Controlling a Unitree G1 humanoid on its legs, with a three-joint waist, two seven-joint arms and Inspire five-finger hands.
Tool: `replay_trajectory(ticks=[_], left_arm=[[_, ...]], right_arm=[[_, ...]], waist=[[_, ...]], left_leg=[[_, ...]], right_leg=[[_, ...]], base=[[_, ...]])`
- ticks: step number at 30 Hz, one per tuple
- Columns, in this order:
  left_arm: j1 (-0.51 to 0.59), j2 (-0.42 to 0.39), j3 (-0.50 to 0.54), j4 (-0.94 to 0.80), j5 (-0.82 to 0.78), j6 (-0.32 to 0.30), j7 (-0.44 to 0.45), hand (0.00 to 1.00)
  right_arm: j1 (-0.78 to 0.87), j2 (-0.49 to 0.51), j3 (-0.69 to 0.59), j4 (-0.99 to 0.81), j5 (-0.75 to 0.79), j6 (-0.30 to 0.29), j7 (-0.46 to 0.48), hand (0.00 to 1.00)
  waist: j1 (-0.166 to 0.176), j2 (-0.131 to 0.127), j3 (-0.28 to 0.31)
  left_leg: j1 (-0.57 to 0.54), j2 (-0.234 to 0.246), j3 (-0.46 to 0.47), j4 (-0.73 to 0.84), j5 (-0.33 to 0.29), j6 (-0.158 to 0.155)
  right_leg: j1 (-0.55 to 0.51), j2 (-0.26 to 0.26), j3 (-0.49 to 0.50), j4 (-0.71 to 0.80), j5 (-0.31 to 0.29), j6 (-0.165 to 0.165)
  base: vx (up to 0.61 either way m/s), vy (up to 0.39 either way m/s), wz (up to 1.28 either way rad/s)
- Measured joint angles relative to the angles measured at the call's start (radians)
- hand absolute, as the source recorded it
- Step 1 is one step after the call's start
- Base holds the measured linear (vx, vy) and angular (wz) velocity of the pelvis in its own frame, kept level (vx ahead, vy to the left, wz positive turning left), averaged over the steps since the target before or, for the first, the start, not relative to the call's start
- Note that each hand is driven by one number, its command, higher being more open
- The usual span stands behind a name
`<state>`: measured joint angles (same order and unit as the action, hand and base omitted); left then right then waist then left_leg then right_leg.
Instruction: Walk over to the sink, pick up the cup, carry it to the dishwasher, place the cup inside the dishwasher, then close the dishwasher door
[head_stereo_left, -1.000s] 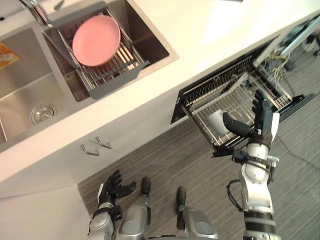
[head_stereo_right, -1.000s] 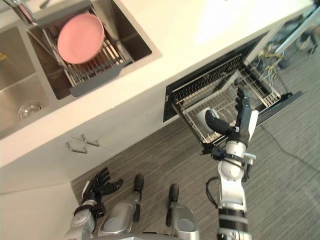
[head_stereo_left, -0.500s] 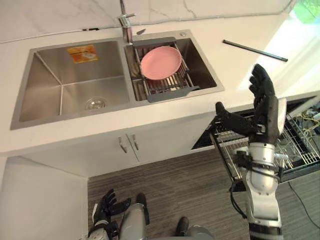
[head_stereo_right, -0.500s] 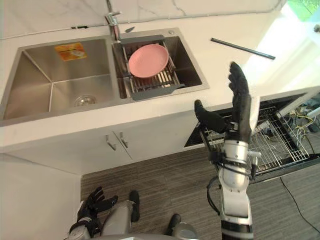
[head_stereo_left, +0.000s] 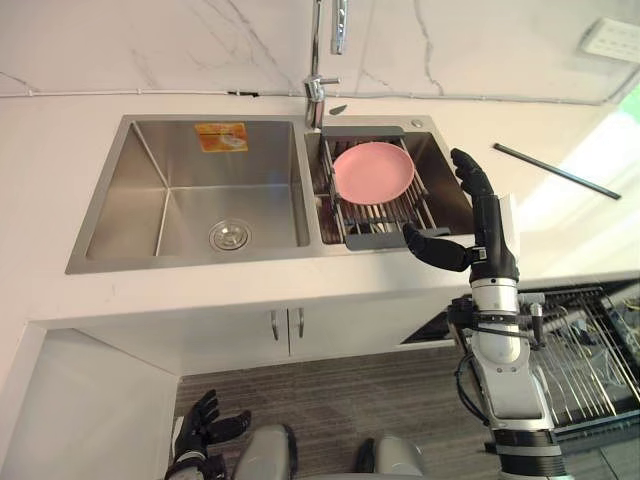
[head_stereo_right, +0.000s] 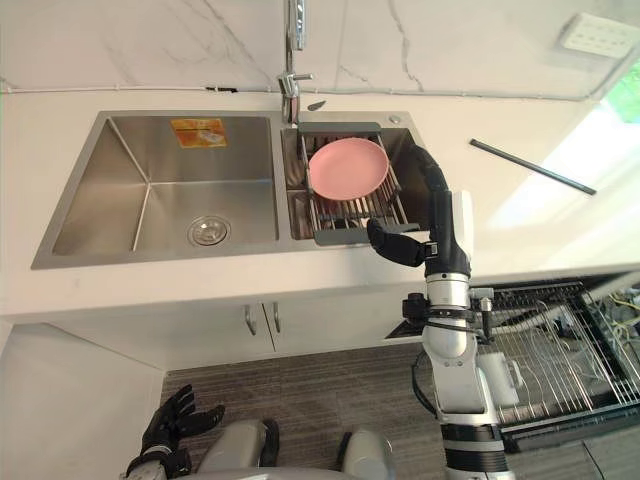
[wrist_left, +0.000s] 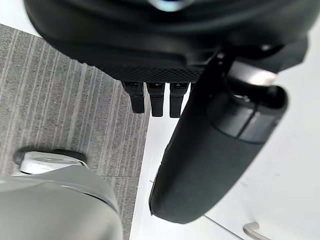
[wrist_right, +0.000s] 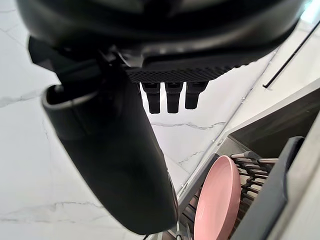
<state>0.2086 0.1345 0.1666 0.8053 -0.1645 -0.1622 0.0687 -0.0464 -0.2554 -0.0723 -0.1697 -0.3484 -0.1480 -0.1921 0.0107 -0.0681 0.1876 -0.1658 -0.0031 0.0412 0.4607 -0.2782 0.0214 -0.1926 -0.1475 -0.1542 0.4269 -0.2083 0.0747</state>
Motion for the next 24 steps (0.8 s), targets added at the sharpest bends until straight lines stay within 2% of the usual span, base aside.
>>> replay_trajectory(ticks=[1,3,5,6,7,8,9,10,11,13,14,19,24], left_arm=[[0.007,-0.006,-0.001,-0.005,0.003,-0.001,-0.001,0.90],[0.007,-0.007,0.007,-0.006,0.009,-0.001,-0.001,0.90],[0.005,-0.009,0.026,-0.014,0.010,-0.001,-0.001,0.90],[0.006,-0.010,0.032,-0.014,0.010,-0.001,-0.001,0.90],[0.005,-0.016,0.045,-0.014,0.010,-0.001,-0.001,0.90],[0.000,-0.020,0.047,-0.021,0.010,-0.002,-0.001,0.90],[-0.001,-0.022,0.048,-0.029,0.010,-0.002,-0.001,0.90],[0.004,-0.029,0.057,-0.045,0.010,-0.004,-0.001,0.90],[0.000,-0.020,0.066,-0.052,0.009,-0.008,0.001,0.90],[-0.002,-0.014,0.064,-0.058,0.009,-0.016,0.000,0.90],[0.002,-0.016,0.064,-0.056,0.009,-0.016,-0.001,0.90],[0.018,-0.010,0.082,-0.057,0.012,-0.017,-0.002,0.90],[0.042,-0.015,0.082,-0.057,0.044,-0.017,-0.011,0.90]], right_arm=[[0.005,-0.009,-0.001,-0.001,-0.008,0.005,0.000,0.90],[0.020,-0.018,-0.003,-0.005,-0.009,0.007,0.001,0.90],[0.054,-0.039,-0.015,-0.006,-0.008,0.009,0.006,0.90],[0.059,-0.044,-0.015,-0.011,-0.008,0.009,0.009,0.90],[0.060,-0.049,-0.016,-0.022,-0.008,0.008,0.010,0.90],[0.058,-0.052,-0.031,-0.043,-0.008,0.004,0.009,0.90],[0.058,-0.054,-0.039,-0.051,-0.008,0.000,0.009,0.90],[0.060,-0.063,-0.051,-0.061,-0.008,-0.003,0.010,0.90],[0.067,-0.050,-0.057,-0.063,-0.007,-0.005,0.010,0.90],[0.069,-0.056,-0.058,-0.066,-0.008,-0.016,0.014,0.90],[0.069,-0.054,-0.055,-0.065,-0.008,-0.016,0.023,0.90],[0.069,-0.053,-0.047,-0.060,-0.008,-0.019,0.052,0.90],[0.109,-0.055,-0.052,-0.057,-0.010,-0.020,0.075,0.90]], waist=[[0.003,0.018,-0.015],[0.003,0.032,-0.019],[0.007,0.050,-0.013],[0.011,0.050,-0.012],[0.019,0.047,-0.006],[0.022,0.050,-0.004],[0.022,0.054,-0.003],[0.022,0.075,-0.009],[0.027,0.054,-0.005],[0.016,0.041,-0.003],[0.019,0.042,-0.001],[0.028,0.046,0.002],[0.011,0.045,0.001]], left_leg=[[-0.004,0.024,-0.007,-0.003,-0.007,-0.012],[-0.013,0.053,-0.008,0.016,-0.008,-0.029],[-0.050,0.116,0.034,0.205,-0.012,-0.062],[-0.065,0.129,0.055,0.265,0.006,-0.078],[-0.088,0.140,0.075,0.313,-0.004,-0.084],[-0.110,0.138,0.083,0.272,-0.033,-0.081],[-0.117,0.137,0.083,0.210,-0.027,-0.081],[-0.115,0.140,0.081,0.033,0.092,-0.060],[-0.092,0.118,0.093,0.004,0.106,-0.036],[-0.071,0.078,0.095,-0.035,0.116,-0.025],[-0.067,0.066,0.096,-0.035,0.116,-0.024],[-0.022,0.067,0.095,-0.075,0.112,-0.018],[0.013,0.072,0.109,-0.133,0.132,-0.034]], right_leg=[[0.016,0.025,-0.015,-0.036,0.003,-0.006],[0.050,0.051,-0.040,-0.087,0.010,-0.018],[0.162,0.100,-0.069,-0.185,0.019,-0.032],[0.189,0.102,-0.068,-0.202,0.020,-0.034],[0.225,0.096,-0.062,-0.221,0.020,-0.034],[0.242,0.089,-0.056,-0.226,0.021,-0.034],[0.245,0.086,-0.055,-0.225,0.020,-0.033],[0.249,0.096,-0.056,-0.224,0.017,-0.026],[0.257,0.076,-0.044,-0.229,0.011,-0.018],[0.275,0.050,-0.031,-0.264,0.013,-0.017],[0.292,0.041,-0.021,-0.286,0.015,-0.015],[0.323,0.043,-0.006,-0.306,0.024,-0.008],[0.325,0.048,0.019,-0.307,0.026,-0.008]], base=[[0.37,-0.208,0.31],[0.28,-0.147,0.18],[0.33,-0.139,0.22],[0.32,-0.053,0.02],[0.24,0.020,-0.07],[0.18,0.029,-0.09],[0.15,0.070,-0.08],[0.15,0.108,-0.01],[0.22,0.129,0.05],[0.21,0.116,0.21],[0.16,0.093,0.19],[0.08,-0.009,0.02],[0.02,-0.052,-0.12]])
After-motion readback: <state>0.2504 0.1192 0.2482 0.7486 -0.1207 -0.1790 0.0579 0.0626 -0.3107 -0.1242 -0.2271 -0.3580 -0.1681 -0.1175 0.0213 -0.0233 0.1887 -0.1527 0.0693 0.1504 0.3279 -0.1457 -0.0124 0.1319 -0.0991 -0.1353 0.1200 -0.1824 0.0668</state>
